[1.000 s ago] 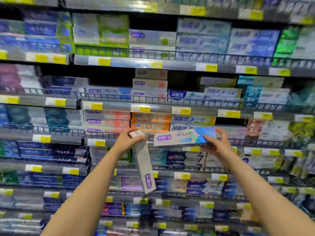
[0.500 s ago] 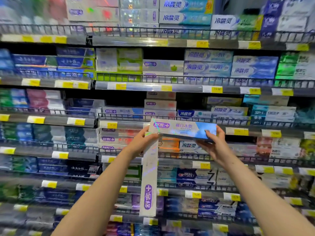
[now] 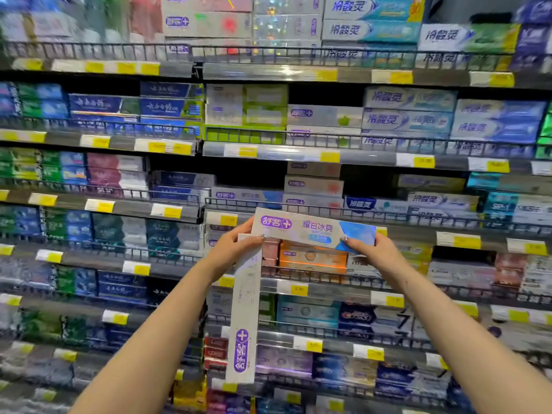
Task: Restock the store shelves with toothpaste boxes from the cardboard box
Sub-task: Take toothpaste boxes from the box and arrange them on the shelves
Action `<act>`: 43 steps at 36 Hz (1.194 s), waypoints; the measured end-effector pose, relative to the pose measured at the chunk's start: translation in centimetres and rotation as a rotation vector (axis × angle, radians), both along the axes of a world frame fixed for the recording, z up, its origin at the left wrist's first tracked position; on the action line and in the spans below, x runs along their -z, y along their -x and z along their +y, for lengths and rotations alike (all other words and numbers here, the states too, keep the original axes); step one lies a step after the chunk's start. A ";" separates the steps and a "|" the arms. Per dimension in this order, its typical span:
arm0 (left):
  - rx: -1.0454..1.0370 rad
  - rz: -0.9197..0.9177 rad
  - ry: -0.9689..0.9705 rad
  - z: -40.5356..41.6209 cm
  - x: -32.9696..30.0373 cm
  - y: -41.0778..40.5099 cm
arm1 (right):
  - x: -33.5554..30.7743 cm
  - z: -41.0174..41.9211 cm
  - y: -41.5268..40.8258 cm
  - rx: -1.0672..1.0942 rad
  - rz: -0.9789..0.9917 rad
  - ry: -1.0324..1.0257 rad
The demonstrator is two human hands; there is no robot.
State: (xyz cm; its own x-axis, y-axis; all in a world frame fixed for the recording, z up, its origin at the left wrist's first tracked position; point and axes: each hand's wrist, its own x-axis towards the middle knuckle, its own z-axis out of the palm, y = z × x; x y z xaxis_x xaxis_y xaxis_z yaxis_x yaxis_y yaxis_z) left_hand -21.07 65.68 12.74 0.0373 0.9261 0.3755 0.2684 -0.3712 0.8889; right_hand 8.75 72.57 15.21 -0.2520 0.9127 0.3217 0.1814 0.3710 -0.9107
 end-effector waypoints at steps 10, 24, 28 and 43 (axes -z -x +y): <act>-0.045 0.086 -0.034 3.3 -1.9 12.1 | -1.4 3.4 13.9 0.048 0.244 -0.029; -0.120 0.285 -0.088 8.6 -4.0 22.8 | -3.3 7.6 24.7 0.194 0.213 -0.185; -0.188 0.275 -0.143 9.8 -4.9 23.3 | -4.1 9.3 25.3 0.199 0.152 -0.233; -0.259 0.327 -0.139 13.0 -4.3 22.8 | -4.7 14.1 24.7 0.294 -0.240 -0.421</act>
